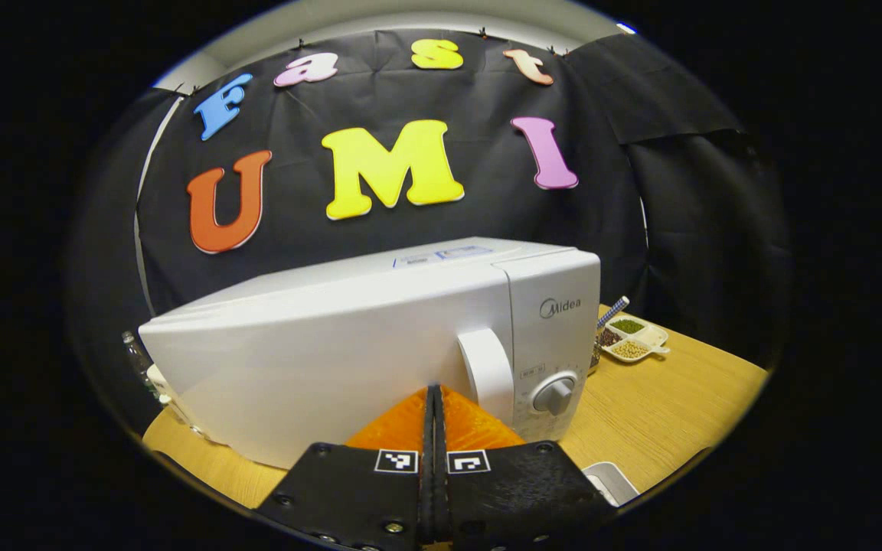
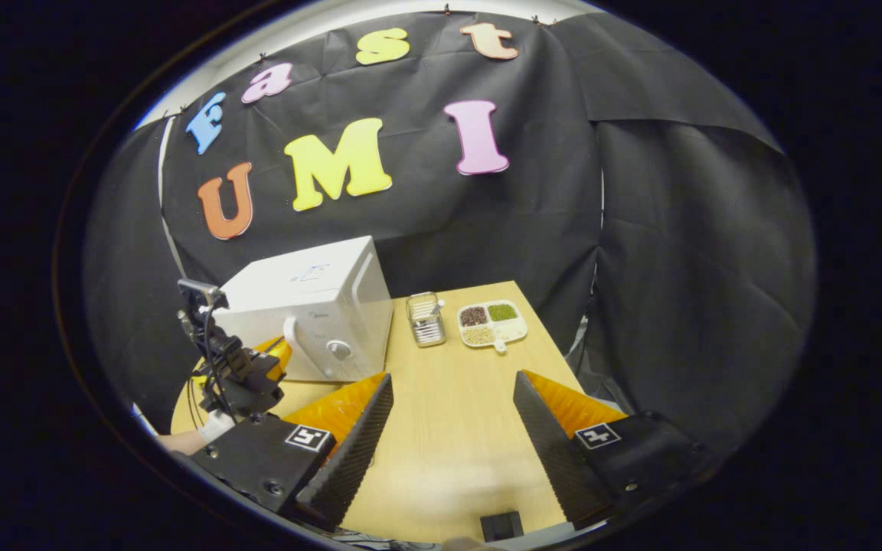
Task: Open the microwave oven with the left hand, put the food in, and close the microwave oven.
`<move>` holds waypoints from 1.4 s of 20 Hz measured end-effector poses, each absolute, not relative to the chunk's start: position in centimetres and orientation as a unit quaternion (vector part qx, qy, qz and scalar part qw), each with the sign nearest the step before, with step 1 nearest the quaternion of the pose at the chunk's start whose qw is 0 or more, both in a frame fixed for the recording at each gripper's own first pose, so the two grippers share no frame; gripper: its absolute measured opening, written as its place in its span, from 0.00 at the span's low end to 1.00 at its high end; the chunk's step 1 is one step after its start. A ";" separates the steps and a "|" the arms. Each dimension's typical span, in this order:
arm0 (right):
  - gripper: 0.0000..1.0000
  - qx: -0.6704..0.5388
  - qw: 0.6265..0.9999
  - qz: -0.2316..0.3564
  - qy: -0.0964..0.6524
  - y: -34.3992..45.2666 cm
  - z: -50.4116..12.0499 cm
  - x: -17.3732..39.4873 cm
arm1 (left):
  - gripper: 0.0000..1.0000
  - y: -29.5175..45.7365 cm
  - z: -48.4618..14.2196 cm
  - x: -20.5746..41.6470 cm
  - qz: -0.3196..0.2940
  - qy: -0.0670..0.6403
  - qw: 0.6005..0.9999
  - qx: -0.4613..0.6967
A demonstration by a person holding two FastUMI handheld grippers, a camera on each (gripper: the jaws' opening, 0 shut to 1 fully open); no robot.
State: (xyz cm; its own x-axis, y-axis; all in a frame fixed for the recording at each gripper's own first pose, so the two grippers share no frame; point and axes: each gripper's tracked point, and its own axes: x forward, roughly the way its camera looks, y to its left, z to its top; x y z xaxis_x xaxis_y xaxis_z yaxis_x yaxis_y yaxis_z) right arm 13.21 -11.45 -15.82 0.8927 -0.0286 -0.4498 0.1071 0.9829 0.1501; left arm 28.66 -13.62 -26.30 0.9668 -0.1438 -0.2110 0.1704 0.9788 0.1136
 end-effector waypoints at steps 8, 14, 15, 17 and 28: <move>1.00 0.081 0.971 -0.045 0.220 -11.6 -15.3 12.8 | 0.00 -12.6 -25.3 26.9 -0.078 0.101 0.990 0.065; 1.00 0.063 0.974 -0.051 0.210 -11.0 -14.9 11.8 | 0.95 -10.9 -24.7 23.7 -0.080 0.098 0.986 0.112; 1.00 0.064 0.975 -0.051 0.207 -10.7 -14.7 11.6 | 0.95 -10.3 -24.0 22.9 -0.077 0.099 0.986 0.113; 1.00 0.064 0.977 -0.051 0.199 -9.8 -14.2 11.1 | 0.95 -9.7 -21.8 20.7 -0.081 0.087 0.987 0.106; 1.00 0.037 0.994 -0.054 0.093 -2.3 -6.2 7.6 | 0.95 -4.3 -6.2 8.5 -0.099 0.028 0.994 0.025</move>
State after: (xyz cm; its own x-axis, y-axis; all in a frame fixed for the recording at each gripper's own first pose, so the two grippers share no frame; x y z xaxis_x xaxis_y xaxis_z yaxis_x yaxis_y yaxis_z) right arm 7.62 -2.32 -6.18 0.9770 -0.1003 -0.1882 0.1139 0.9915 0.0631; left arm 8.49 -4.32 -6.21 0.9790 -0.1952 -0.0597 0.1979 0.9792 0.0441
